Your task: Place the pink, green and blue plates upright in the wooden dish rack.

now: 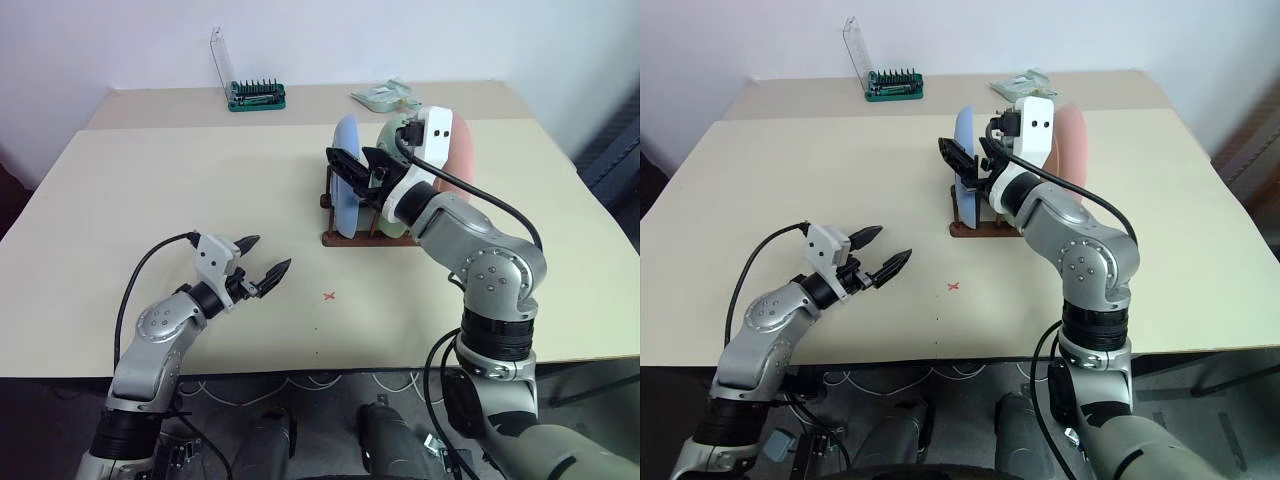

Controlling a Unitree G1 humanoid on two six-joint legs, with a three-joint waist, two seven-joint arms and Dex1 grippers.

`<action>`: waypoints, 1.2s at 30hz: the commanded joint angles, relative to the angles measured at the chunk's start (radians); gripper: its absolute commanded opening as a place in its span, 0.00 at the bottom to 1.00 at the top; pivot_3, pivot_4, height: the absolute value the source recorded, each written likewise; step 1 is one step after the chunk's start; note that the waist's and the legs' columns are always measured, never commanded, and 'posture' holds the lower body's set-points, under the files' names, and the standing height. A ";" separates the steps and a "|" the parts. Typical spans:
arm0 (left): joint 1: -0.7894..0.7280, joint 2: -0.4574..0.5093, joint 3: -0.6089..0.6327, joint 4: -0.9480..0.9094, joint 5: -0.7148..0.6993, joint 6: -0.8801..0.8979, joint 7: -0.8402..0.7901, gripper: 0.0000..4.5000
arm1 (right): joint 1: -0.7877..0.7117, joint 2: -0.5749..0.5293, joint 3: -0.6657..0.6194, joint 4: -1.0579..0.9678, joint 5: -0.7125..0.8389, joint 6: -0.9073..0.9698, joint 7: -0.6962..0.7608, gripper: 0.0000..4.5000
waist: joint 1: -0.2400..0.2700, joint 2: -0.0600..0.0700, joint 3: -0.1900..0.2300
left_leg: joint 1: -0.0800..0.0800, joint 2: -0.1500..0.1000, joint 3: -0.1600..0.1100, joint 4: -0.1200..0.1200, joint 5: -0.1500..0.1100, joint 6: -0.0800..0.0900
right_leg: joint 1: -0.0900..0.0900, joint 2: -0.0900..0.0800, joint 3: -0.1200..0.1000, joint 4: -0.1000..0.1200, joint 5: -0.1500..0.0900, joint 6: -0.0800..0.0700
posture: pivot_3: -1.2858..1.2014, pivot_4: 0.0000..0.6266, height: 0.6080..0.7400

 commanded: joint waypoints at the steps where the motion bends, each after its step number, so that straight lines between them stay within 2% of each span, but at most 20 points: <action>1: 0.005 -0.005 0.012 0.007 0.004 -0.048 -0.013 0.91 | -0.049 -0.055 0.031 -0.072 -0.031 -0.034 0.051 0.89 | 0.001 0.000 0.000 | 0.000 0.000 0.000 0.000 0.000 0.000 | 0.000 0.000 0.000 0.000 0.000 0.000 | 0.52 0.24 1.00; 7: -0.007 -0.018 0.025 0.060 0.003 -0.096 -0.018 0.91 | -0.095 -0.208 0.104 -0.124 -0.139 -0.142 0.192 0.89 | 0.002 0.000 0.000 | 0.000 0.000 0.000 0.000 0.000 0.000 | 0.001 0.000 0.000 -0.001 0.000 0.000 | 0.52 0.24 1.00; 11: -0.042 -0.008 0.084 0.133 0.017 -0.149 0.021 0.91 | -0.101 -0.331 0.112 -0.136 -0.220 -0.301 0.338 0.89 | 0.003 0.000 0.000 | 0.000 0.000 0.000 0.000 0.000 0.000 | 0.001 0.000 0.000 -0.001 0.000 0.000 | 0.52 0.24 1.00; 13: -0.060 0.048 0.157 0.217 0.036 -0.195 0.038 0.91 | -0.025 -0.435 0.016 -0.118 -0.204 -0.378 0.467 0.89 | 0.005 -0.001 0.000 | 0.000 0.000 0.000 0.000 0.000 0.000 | 0.001 0.000 -0.001 -0.001 0.000 0.000 | 0.52 0.24 1.00; 16: -0.049 0.106 0.201 0.278 0.059 -0.236 0.035 0.91 | 0.111 -0.545 -0.118 -0.073 -0.176 -0.467 0.607 0.89 | 0.009 -0.003 -0.001 | 0.000 0.000 -0.001 0.000 -0.001 0.001 | 0.004 0.000 -0.003 -0.004 0.000 0.001 | 0.52 0.24 1.00; 18: -0.034 0.125 0.212 0.291 0.068 -0.250 0.031 0.91 | 0.187 -0.592 -0.202 -0.035 -0.155 -0.500 0.668 0.89 | 0.009 -0.002 0.000 | 0.000 -0.001 0.000 0.000 -0.002 0.003 | 0.006 -0.001 -0.003 -0.008 0.000 0.001 | 0.52 0.24 1.00; 21: 0.016 0.170 0.237 0.318 0.078 -0.263 -0.002 0.91 | 0.375 -0.672 -0.408 0.010 -0.138 -0.504 0.748 0.89 | 0.014 -0.001 0.000 | 0.000 -0.001 0.000 0.001 -0.002 0.004 | 0.009 -0.002 -0.003 -0.012 0.000 0.001 | 0.52 0.24 1.00; 23: 0.032 0.169 0.226 0.307 0.071 -0.250 -0.010 0.91 | 0.472 -0.684 -0.498 0.039 -0.110 -0.488 0.771 0.89 | 0.013 -0.001 0.000 | 0.000 -0.001 0.000 0.001 -0.003 0.005 | 0.009 -0.002 -0.002 -0.013 0.000 0.001 | 0.52 0.24 1.00; 28: 0.024 0.136 0.162 0.252 0.049 -0.200 -0.045 0.91 | 0.704 -0.633 -0.513 0.092 -0.165 -0.549 0.814 0.89 | 0.009 -0.001 0.000 | 0.002 0.000 0.001 0.001 -0.003 0.005 | 0.011 -0.001 -0.003 -0.012 0.000 0.001 | 0.52 0.24 1.00; 31: 0.014 0.110 0.134 0.205 0.048 -0.159 -0.039 0.91 | 0.737 -0.610 -0.485 0.139 -0.180 -0.589 0.819 0.89 | 0.004 0.002 0.000 | 0.002 0.000 0.003 0.003 -0.003 0.005 | 0.011 -0.001 -0.001 -0.012 0.000 0.001 | 0.52 0.24 1.00; 36: 0.010 0.063 0.097 0.120 0.059 -0.098 0.001 0.91 | 0.748 -0.535 -0.364 0.215 -0.255 -0.676 0.796 0.89 | 0.006 0.002 -0.001 | 0.003 0.001 0.003 0.003 -0.003 0.005 | 0.011 -0.001 0.000 -0.012 0.000 0.001 | 0.52 0.24 1.00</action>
